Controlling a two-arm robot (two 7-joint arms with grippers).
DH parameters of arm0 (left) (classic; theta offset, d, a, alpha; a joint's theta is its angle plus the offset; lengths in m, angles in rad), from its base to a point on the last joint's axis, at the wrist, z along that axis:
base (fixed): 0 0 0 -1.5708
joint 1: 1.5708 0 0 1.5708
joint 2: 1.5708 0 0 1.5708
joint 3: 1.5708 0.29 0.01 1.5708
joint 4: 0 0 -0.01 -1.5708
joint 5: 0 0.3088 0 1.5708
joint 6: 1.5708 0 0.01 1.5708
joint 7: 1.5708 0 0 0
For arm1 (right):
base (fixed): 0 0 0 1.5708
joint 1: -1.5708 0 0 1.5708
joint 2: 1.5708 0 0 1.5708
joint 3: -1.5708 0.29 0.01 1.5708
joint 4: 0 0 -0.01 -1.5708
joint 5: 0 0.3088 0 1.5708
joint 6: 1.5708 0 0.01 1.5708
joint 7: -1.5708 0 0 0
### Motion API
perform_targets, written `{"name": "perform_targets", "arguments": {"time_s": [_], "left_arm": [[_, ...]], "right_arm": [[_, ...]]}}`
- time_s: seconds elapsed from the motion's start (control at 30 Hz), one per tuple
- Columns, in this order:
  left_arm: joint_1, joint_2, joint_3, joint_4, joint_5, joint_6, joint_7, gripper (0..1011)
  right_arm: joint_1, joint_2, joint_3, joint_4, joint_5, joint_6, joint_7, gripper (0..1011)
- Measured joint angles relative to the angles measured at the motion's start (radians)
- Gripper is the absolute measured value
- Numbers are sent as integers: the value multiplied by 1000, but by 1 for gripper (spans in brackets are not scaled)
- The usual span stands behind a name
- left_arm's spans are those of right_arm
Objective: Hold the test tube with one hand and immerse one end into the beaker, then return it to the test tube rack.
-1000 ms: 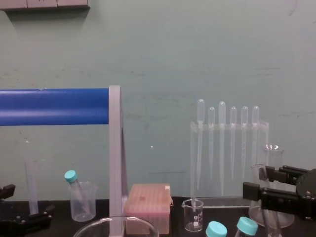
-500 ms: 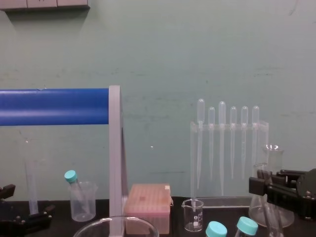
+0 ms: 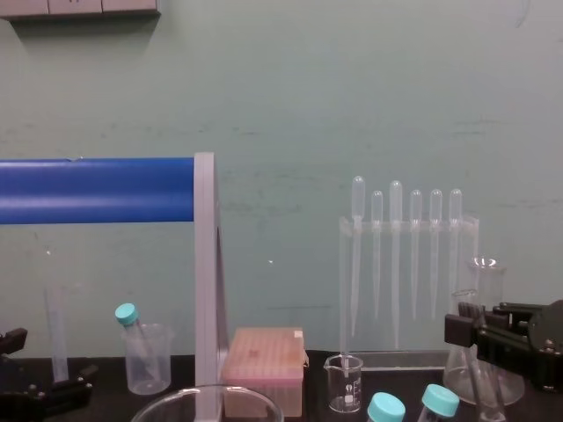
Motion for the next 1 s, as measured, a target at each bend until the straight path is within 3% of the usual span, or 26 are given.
{"name": "perform_targets", "arguments": {"time_s": [0.33,0.77,1.0], "left_arm": [[0,0,0,0,0,0,0,1000],[0,0,0,0,0,0,0,1000],[0,0,0,0,0,0,0,1000]], "right_arm": [[-1,0,5,-2,18,8,7,242],[-25,18,59,-76,109,13,14,242],[-28,23,96,-113,161,-12,15,242]]}}
